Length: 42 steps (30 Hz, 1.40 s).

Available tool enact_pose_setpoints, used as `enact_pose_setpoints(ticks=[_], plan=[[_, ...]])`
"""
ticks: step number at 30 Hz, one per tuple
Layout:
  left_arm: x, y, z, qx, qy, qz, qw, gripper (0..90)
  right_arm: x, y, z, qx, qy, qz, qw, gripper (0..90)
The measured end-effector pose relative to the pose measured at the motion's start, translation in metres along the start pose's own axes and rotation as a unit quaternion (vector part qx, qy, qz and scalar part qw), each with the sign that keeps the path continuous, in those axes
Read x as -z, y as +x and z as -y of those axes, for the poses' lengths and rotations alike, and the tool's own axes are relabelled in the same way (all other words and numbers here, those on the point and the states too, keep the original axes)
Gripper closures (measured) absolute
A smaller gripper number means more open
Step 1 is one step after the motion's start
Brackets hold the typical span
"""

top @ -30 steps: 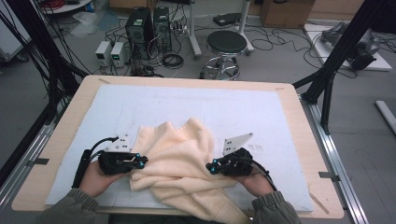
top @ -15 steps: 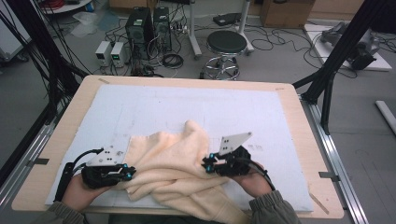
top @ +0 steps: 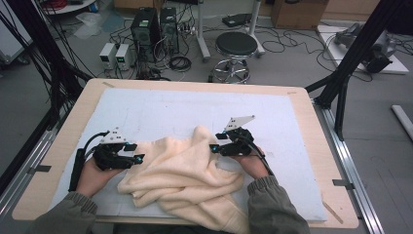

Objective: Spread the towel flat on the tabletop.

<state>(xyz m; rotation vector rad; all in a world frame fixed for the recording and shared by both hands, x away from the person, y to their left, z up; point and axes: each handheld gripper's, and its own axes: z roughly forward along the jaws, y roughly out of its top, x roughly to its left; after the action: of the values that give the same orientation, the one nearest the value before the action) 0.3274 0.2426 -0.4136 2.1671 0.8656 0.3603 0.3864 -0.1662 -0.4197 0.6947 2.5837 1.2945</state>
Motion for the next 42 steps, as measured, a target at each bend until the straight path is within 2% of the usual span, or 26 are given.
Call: enact_pose_setpoints(ticks=[2, 4, 5, 6, 8, 10, 12, 15, 18, 20, 24, 26, 27, 30, 31, 33, 34, 35, 36, 37, 39, 41, 42], plan=[[-0.011, 0.005, 0.002, 0.01, 0.027, 0.001, 0.9996, 44.8, -0.007, -0.005, 0.004, -0.012, 0.011, -0.001, 0.9999, 47.5], [-0.02, 0.008, 0.004, 0.018, 0.055, 0.005, 0.9983, 46.6, -0.016, -0.008, 0.008, -0.019, 0.032, -0.009, 0.9993, 55.9], [-0.021, 0.006, 0.004, 0.013, 0.046, -0.001, 0.9989, 48.2, -0.018, -0.008, 0.009, -0.018, 0.038, -0.011, 0.9991, 61.0], [-0.021, 0.006, 0.004, 0.008, 0.046, -0.003, 0.9989, 54.0, -0.021, -0.008, 0.01, -0.016, 0.047, -0.017, 0.9986, 68.8], [-0.02, 0.006, 0.004, 0.004, 0.045, -0.003, 0.999, 61.3, -0.022, -0.006, 0.009, -0.009, 0.048, -0.034, 0.9982, 82.9], [-0.02, 0.006, 0.004, 0.006, 0.044, 0.005, 0.999, 74.6, -0.021, -0.003, 0.006, -0.002, 0.05, -0.031, 0.9983, 86.4], [-0.021, 0.005, 0.003, 0.0, 0.047, 0.007, 0.9989, 81.8, -0.014, -0.003, 0.005, -0.002, 0.044, -0.029, 0.9986, 86.9], [-0.022, 0.003, -0.001, -0.005, 0.047, -0.005, 0.9989, 84.0, 0.003, -0.002, 0.002, -0.003, 0.034, -0.018, 0.9993, 87.1], [-0.021, 0.003, -0.005, -0.005, 0.033, -0.014, 0.9993, 84.5, 0.03, 0.0, -0.003, 0.004, 0.022, 0.004, 0.9997, 87.1], [-0.021, 0.004, -0.011, -0.003, 0.023, -0.02, 0.9995, 84.7, 0.053, 0.005, -0.006, 0.019, 0.022, 0.023, 0.9993, 87.2], [-0.022, 0.002, -0.025, 0.009, -0.009, -0.019, 0.9997, 84.9, 0.089, 0.014, -0.009, 0.038, 0.012, 0.05, 0.998, 87.2], [-0.024, -0.001, -0.035, 0.002, -0.018, -0.018, 0.9997, 84.9, 0.105, 0.019, -0.01, 0.05, 0.014, 0.063, 0.9966, 87.1], [-0.026, -0.002, -0.038, 0.002, -0.024, -0.018, 0.9995, 84.9, 0.109, 0.022, -0.009, 0.049, 0.017, 0.067, 0.9964, 87.2], [-0.032, -0.004, -0.042, -0.002, -0.019, -0.018, 0.9997, 84.9, 0.109, 0.023, -0.001, 0.05, 0.039, 0.067, 0.9957, 87.1], [-0.034, -0.003, -0.041, 0.0, -0.015, -0.018, 0.9997, 84.8, 0.103, 0.022, 0.006, 0.042, 0.056, 0.06, 0.9957, 87.0], [-0.039, 0.0, -0.038, 0.004, 0.01, -0.021, 0.9997, 84.5, 0.09, 0.018, 0.017, 0.029, 0.076, 0.039, 0.9959, 86.2], [-0.041, 0.001, -0.036, 0.007, 0.011, -0.019, 0.9997, 84.0, 0.08, 0.015, 0.025, 0.011, 0.096, 0.016, 0.9952, 83.5], [-0.041, 0.002, -0.034, 0.009, 0.009, -0.017, 0.9998, 82.4, 0.073, 0.013, 0.03, 0.005, 0.114, 0.009, 0.9934, 77.7], [-0.041, 0.003, -0.034, 0.008, 0.014, -0.016, 0.9997, 79.2, 0.07, 0.012, 0.033, 0.001, 0.116, 0.01, 0.9932, 73.5], [-0.043, 0.003, -0.033, 0.013, 0.02, -0.014, 0.9996, 73.7, 0.07, 0.011, 0.033, -0.004, 0.108, 0.009, 0.9941, 72.3], [-0.045, 0.004, -0.032, 0.019, 0.031, -0.008, 0.9993, 62.9, 0.078, 0.007, 0.03, -0.018, 0.065, 0.017, 0.9975, 66.5], [-0.048, 0.005, -0.031, 0.024, 0.034, -0.011, 0.9991, 53.7, 0.084, 0.0, 0.025, -0.028, 0.044, 0.029, 0.9982, 59.3], [-0.049, 0.005, -0.031, 0.023, 0.04, -0.016, 0.9988, 51.4, 0.084, -0.002, 0.024, -0.032, 0.042, 0.036, 0.998, 55.3]])
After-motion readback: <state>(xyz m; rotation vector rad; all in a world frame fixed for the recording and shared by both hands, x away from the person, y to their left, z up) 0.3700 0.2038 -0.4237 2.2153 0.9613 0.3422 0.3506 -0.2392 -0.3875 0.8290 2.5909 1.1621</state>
